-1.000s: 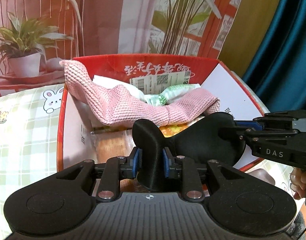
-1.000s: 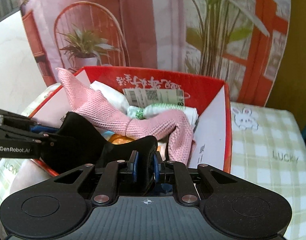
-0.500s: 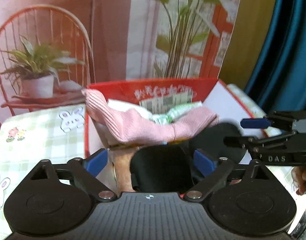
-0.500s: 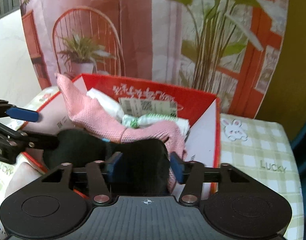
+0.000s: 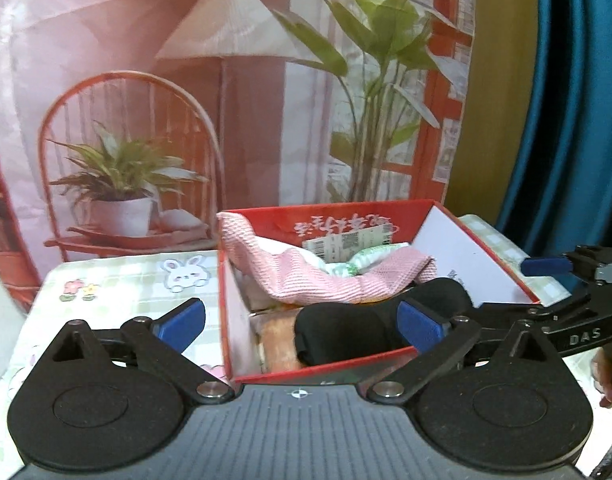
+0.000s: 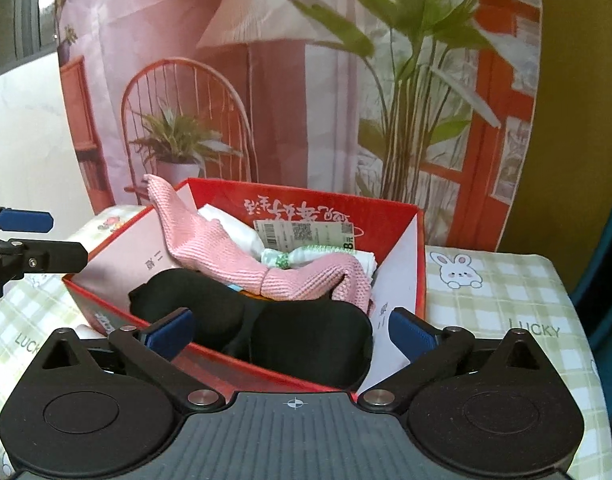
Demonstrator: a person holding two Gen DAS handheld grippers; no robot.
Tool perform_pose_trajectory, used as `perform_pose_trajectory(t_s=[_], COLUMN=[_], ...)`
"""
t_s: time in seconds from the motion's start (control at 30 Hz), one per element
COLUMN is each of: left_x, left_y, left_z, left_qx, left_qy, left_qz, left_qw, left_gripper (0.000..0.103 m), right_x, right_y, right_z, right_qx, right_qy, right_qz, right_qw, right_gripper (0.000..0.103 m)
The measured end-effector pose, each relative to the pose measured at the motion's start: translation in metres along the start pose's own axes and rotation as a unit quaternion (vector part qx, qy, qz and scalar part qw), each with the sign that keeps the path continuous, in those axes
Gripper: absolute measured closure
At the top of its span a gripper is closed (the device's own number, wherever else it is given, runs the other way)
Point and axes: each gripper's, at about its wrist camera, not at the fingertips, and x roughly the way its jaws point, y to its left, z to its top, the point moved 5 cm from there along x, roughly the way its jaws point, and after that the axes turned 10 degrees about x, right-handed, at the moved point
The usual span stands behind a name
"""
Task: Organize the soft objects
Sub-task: 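Lower the eye mask into the box and open both grippers, then move both grippers to the white mesh bag and close on it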
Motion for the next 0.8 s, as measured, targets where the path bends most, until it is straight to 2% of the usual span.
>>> perform_pose_trajectory(t_s=[0.17, 0.8], left_x=[-0.011, -0.013], left_y=[-0.002, 0.004], left_z=[-0.012, -0.057], left_qx=[-0.004, -0.047], left_qy=[-0.003, 0.011], left_qz=[0.007, 0.011], left_qw=[1.0, 0.9988], left_gripper=[0.0, 0.0], right_x=[-0.009, -0.029], right_y=[0.0, -0.018], right_z=[-0.016, -0.055], right_qx=[0.0, 0.02], right_qy=[-0.007, -0.045], right_qz=[0.001, 0.002], right_qw=[1.0, 0.999], right_gripper=[0.0, 0.0])
